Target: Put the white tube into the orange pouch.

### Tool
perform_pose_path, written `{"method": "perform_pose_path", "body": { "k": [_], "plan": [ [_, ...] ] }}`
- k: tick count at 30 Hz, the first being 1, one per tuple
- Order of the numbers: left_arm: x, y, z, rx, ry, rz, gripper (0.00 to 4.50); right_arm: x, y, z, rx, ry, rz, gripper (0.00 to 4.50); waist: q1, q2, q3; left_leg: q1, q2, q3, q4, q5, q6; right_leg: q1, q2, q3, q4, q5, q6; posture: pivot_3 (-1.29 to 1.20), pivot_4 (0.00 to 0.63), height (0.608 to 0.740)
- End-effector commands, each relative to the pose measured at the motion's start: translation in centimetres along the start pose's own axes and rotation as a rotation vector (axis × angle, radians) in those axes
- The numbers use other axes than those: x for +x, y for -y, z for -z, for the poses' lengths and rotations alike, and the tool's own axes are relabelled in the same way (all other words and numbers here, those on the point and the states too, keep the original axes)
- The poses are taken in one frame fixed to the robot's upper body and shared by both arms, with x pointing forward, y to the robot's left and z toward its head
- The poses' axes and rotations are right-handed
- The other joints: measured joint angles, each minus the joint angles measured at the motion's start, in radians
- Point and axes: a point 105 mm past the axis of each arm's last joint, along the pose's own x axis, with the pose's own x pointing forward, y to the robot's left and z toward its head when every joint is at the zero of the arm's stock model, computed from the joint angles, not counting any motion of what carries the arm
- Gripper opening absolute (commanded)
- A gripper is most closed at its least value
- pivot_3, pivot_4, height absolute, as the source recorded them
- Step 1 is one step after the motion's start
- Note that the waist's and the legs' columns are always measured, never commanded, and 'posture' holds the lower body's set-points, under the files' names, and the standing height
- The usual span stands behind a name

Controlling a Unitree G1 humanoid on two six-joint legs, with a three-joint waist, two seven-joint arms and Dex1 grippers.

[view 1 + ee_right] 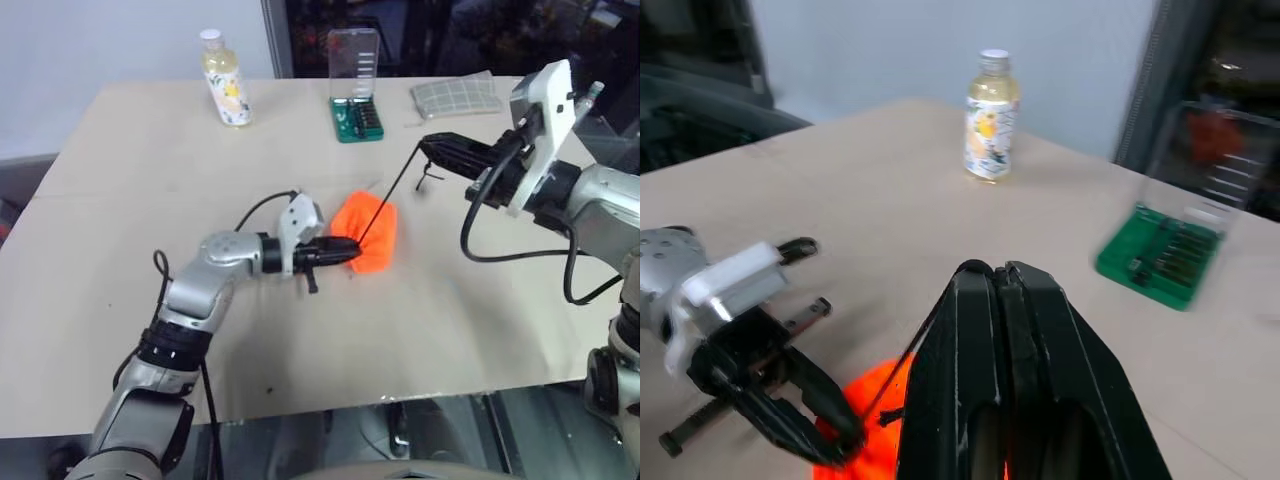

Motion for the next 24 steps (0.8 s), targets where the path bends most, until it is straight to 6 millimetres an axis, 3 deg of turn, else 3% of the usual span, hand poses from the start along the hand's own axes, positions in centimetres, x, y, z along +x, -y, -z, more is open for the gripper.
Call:
{"method": "perform_pose_path", "body": {
  "k": [1,5,7,9,11,14,16,19,24],
  "plan": [
    [-0.6,-0.7,1.8,-0.012,-0.053,-0.057,0.20,-2.5,1.4,-0.5,-0.013,0.065,0.116,0.00,0.000,0.000,0.000,0.000,0.000,0.000,0.000,0.000,0.000,0.000,0.000,0.000,0.000,0.000,0.000,0.00,0.150,0.740],
    [-1.1,-0.8,1.9,-0.040,-0.008,-0.081,0.20,-3.0,0.2,6.0,0.018,-0.106,0.108,0.00,0.000,0.000,-0.001,0.000,0.000,0.000,0.000,0.000,0.001,0.001,0.000,0.000,0.000,0.000,0.000,0.00,0.150,0.740],
    [-1.5,-0.7,1.8,-0.058,0.013,-0.088,1.25,-3.0,0.0,8.2,0.069,-0.125,0.112,0.62,-0.004,0.000,-0.001,0.000,0.000,0.000,0.000,-0.001,0.001,0.001,0.000,0.001,0.000,0.000,0.000,0.00,0.150,0.740],
    [-2.4,-0.9,1.9,-0.045,0.013,-0.131,2.11,-3.4,-0.4,11.6,0.064,-0.201,0.097,1.40,-0.005,0.000,-0.001,0.001,0.000,0.001,0.001,-0.001,0.001,0.000,0.000,0.002,0.000,0.000,0.000,0.00,0.150,0.740],
    [-3.6,-1.2,1.9,-0.016,0.007,-0.172,3.14,-4.1,-0.9,14.0,0.030,-0.260,0.080,2.48,-0.004,-0.001,-0.001,0.002,0.001,0.001,0.001,-0.001,0.001,0.001,0.001,0.001,0.001,-0.001,0.000,0.00,0.150,0.740],
    [-6.1,-1.3,1.2,0.045,0.030,-0.252,4.37,-6.2,-0.9,15.2,-0.049,-0.302,0.081,3.77,-0.003,-0.001,-0.001,0.003,0.001,0.001,0.001,-0.001,0.001,0.002,0.001,0.001,0.001,-0.002,-0.003,0.00,0.150,0.740],
    [-8.6,-0.6,1.4,0.065,0.028,-0.276,4.50,-7.9,-1.6,15.0,-0.099,-0.303,0.059,4.44,-0.003,-0.001,-0.001,0.002,0.001,0.002,0.001,-0.001,0.001,0.001,0.000,0.002,0.000,-0.002,-0.003,0.00,0.150,0.740],
    [-12.2,0.2,2.1,-0.006,-0.007,-0.322,4.50,-10.2,-2.6,13.6,-0.135,-0.282,0.029,4.44,-0.003,0.000,-0.002,0.002,0.001,0.002,0.000,-0.001,0.001,0.001,0.000,0.002,-0.001,-0.002,-0.003,0.00,0.150,0.740],
    [-14.8,1.3,2.2,-0.058,-0.034,-0.391,4.50,-12.8,-2.7,12.8,-0.161,-0.339,0.034,4.44,0.002,-0.001,-0.002,0.006,0.005,0.002,0.001,-0.001,0.000,0.003,-0.001,0.002,-0.001,-0.005,0.000,0.00,0.150,0.740]
  ]
}}
